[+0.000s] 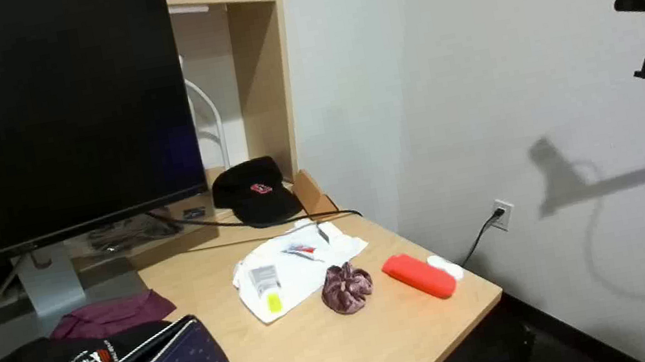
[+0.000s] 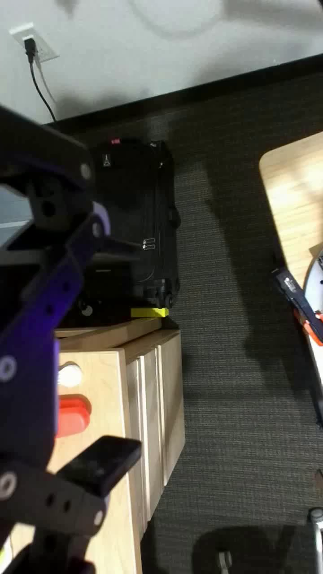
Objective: Move the orange object to the right
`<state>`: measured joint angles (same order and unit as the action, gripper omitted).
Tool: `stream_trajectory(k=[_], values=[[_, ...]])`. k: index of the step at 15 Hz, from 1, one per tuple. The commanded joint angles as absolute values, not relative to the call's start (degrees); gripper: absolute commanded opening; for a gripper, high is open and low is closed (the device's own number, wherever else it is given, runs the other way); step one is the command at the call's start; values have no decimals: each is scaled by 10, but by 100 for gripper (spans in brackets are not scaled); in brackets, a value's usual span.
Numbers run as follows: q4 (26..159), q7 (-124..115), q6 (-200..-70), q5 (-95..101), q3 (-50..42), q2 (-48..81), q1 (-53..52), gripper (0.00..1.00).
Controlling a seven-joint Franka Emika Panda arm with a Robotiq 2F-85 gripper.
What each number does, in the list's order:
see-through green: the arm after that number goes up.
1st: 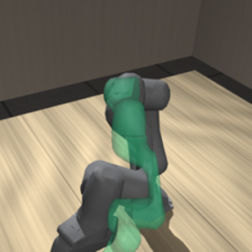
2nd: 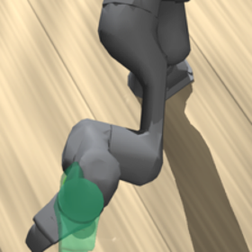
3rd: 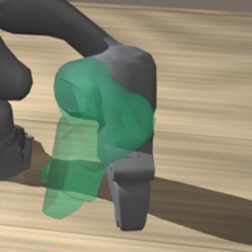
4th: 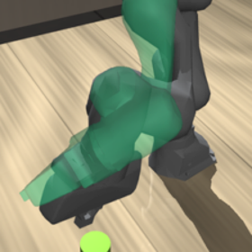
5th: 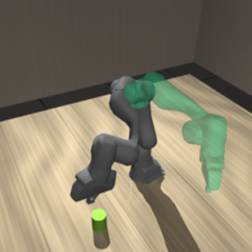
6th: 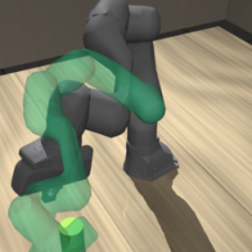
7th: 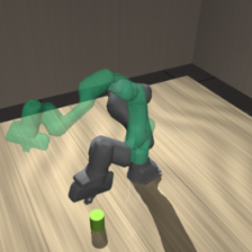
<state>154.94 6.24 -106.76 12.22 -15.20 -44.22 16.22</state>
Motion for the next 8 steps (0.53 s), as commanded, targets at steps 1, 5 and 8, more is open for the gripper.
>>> stream_trajectory(k=[1,5,8], values=[[1549,63,-1067,121,-151,-442,163,100],[1551,77,-1112,99,-155,-412,133,100],[1553,68,-1174,80,-137,-367,94,100]])
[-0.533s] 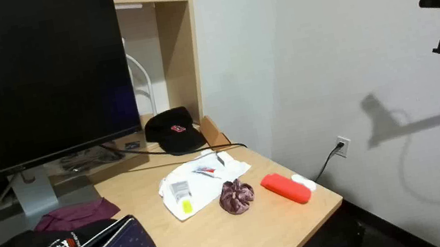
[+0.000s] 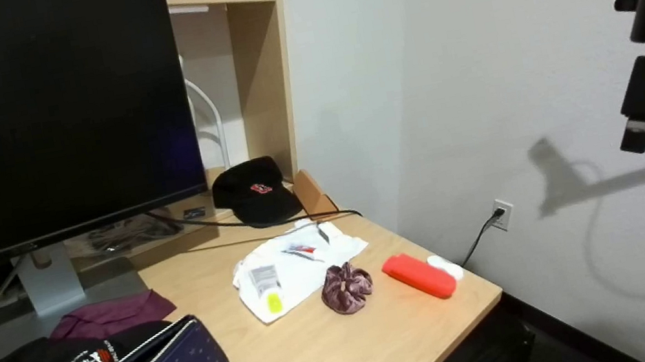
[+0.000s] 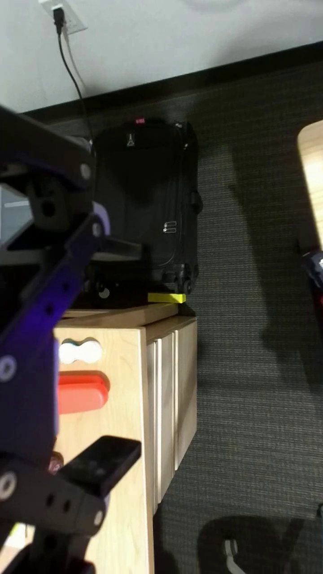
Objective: Move the orange object to the right
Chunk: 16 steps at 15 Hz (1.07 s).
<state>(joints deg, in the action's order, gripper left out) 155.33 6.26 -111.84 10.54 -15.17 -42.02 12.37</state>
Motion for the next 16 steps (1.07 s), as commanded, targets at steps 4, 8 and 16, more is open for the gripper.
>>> stream_trajectory(k=[4,8,16], values=[[1551,75,-1279,46,-116,-286,43,100],[1535,75,-1366,30,-89,-187,12,100],[1469,86,-1483,31,-63,-6,11,100]])
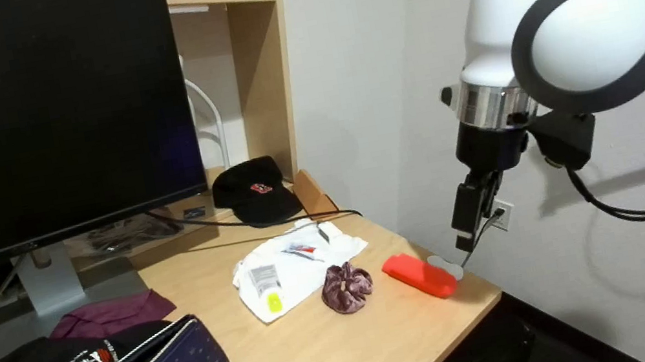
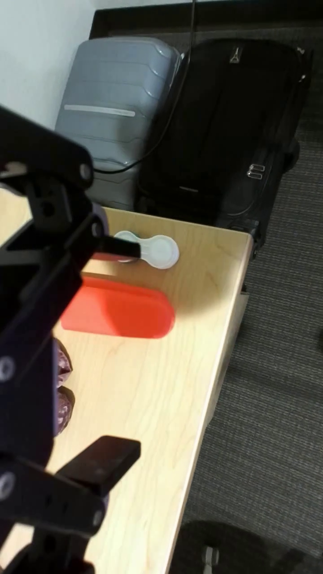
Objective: Move the orange object to the right
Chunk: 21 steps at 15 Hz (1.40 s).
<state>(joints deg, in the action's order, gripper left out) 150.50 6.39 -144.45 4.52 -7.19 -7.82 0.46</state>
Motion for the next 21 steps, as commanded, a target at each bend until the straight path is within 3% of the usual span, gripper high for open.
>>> stream_trajectory(k=[1,8,17,18,19,21], values=[[1460,92,-1497,27,-62,15,12,100],[1422,92,-1601,-5,-33,136,27,100],[1406,100,-1651,-13,2,190,68,100],[1405,101,-1653,-13,5,193,72,94],[1404,102,-1655,-12,6,196,74,74],[1406,104,-1660,-11,9,198,78,60]])
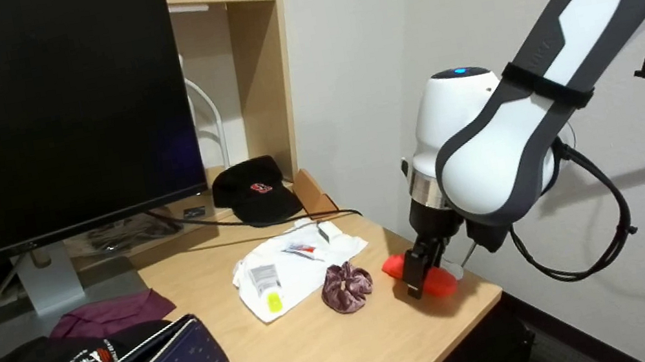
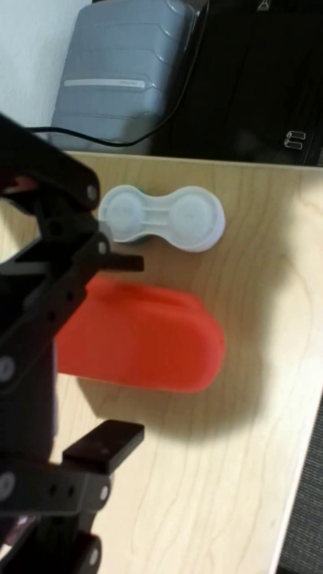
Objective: Move the orange object to the right
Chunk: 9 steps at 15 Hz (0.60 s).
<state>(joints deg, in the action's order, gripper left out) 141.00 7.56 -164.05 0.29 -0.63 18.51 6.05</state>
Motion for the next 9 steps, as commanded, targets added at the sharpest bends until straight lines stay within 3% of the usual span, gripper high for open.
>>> stream_trajectory(k=[1,6,9], values=[[1406,105,-1662,-11,10,200,79,54],[1407,107,-1665,-10,16,206,86,20],[1416,101,-1661,-6,12,189,85,19]])
